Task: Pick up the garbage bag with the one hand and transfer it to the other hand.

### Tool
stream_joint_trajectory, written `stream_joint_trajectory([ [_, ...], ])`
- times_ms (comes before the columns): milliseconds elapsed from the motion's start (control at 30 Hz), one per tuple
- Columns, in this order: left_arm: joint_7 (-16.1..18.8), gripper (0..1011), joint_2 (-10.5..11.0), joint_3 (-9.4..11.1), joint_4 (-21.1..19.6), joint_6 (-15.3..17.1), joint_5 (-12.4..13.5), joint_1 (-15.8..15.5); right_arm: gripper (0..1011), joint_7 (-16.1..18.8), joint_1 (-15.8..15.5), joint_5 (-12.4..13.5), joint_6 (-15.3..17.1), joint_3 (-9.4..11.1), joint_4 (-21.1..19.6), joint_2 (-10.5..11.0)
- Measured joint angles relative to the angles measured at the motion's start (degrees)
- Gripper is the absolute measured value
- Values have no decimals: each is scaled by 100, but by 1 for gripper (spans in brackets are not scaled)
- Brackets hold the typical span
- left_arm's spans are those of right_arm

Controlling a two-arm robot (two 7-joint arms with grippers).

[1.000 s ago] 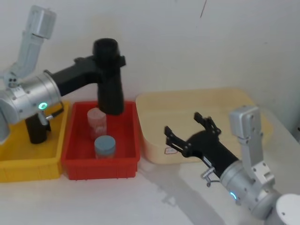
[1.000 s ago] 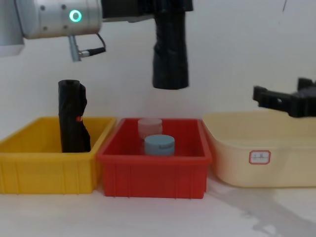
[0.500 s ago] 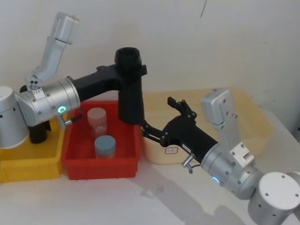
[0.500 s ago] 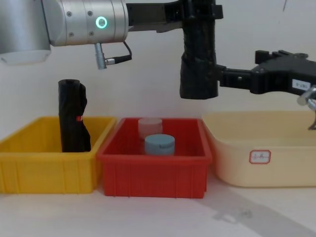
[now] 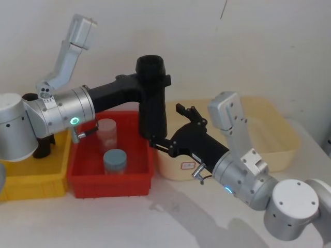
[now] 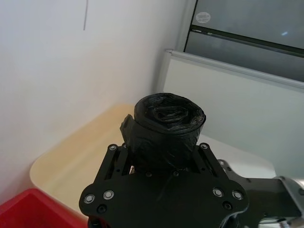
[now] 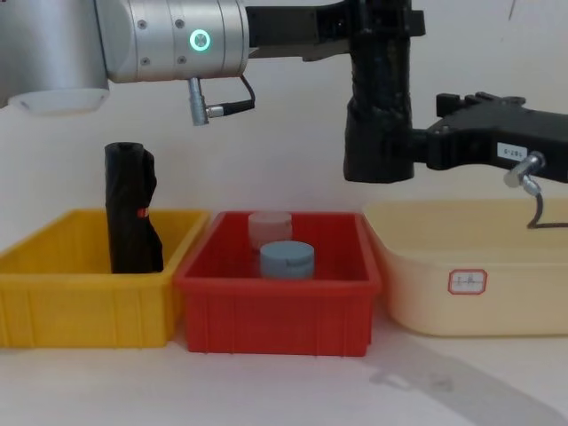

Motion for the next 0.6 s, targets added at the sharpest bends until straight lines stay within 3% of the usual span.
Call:
stream_joint_trajectory([
  [367, -226, 429, -13, 97, 78, 14, -112, -68, 1004, 36, 192, -19, 94, -3, 239, -185],
  [600, -358, 429, -19, 156, 137, 12, -176, -104, 1004, 91, 272, 109, 149, 28, 317, -341],
])
